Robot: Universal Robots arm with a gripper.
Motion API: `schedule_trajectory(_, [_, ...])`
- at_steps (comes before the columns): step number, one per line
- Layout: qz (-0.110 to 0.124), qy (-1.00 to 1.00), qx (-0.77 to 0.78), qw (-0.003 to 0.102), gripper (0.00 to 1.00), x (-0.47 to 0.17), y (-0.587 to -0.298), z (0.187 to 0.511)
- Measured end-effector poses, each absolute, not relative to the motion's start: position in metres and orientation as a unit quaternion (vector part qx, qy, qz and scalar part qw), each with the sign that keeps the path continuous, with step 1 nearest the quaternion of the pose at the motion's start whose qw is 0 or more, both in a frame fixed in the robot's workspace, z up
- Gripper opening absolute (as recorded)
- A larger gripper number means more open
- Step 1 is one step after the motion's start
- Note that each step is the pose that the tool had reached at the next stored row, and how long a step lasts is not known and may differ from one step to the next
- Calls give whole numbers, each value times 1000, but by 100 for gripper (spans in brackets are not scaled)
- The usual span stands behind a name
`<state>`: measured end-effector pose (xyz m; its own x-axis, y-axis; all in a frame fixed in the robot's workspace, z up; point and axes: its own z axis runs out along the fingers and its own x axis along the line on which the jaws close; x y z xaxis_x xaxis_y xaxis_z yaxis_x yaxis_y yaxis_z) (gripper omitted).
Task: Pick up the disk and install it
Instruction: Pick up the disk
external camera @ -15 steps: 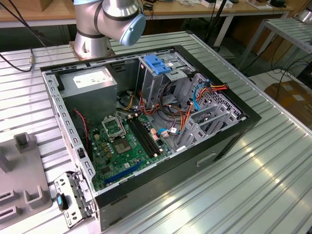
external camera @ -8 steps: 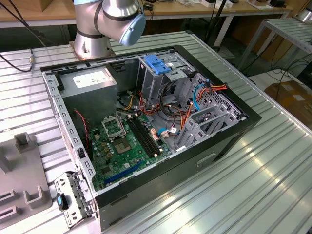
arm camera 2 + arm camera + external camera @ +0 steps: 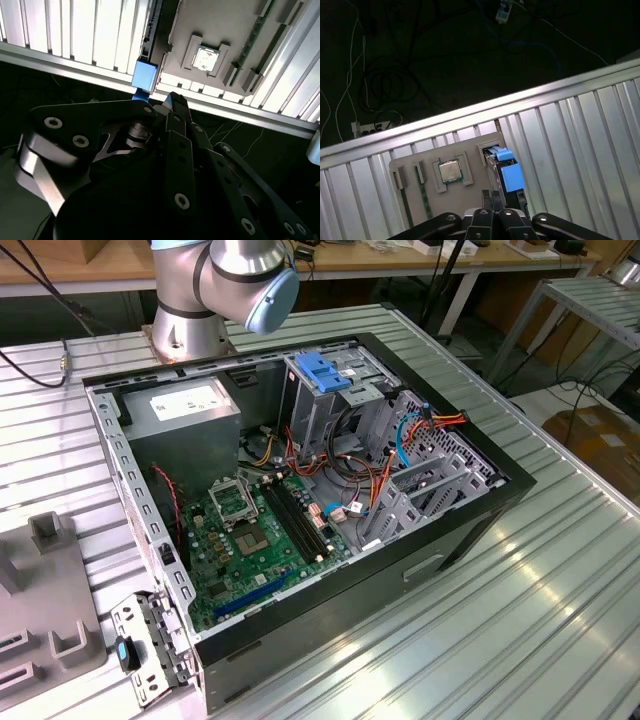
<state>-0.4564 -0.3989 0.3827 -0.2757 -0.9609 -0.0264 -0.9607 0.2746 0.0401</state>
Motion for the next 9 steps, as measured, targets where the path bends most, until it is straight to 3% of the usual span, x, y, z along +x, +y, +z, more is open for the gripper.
schedule_trajectory(4, [-22,-790,613,-1,11,-454,-399,381])
schedule_trajectory(9, [-14,-779,626,-11,11,-454,-399,379])
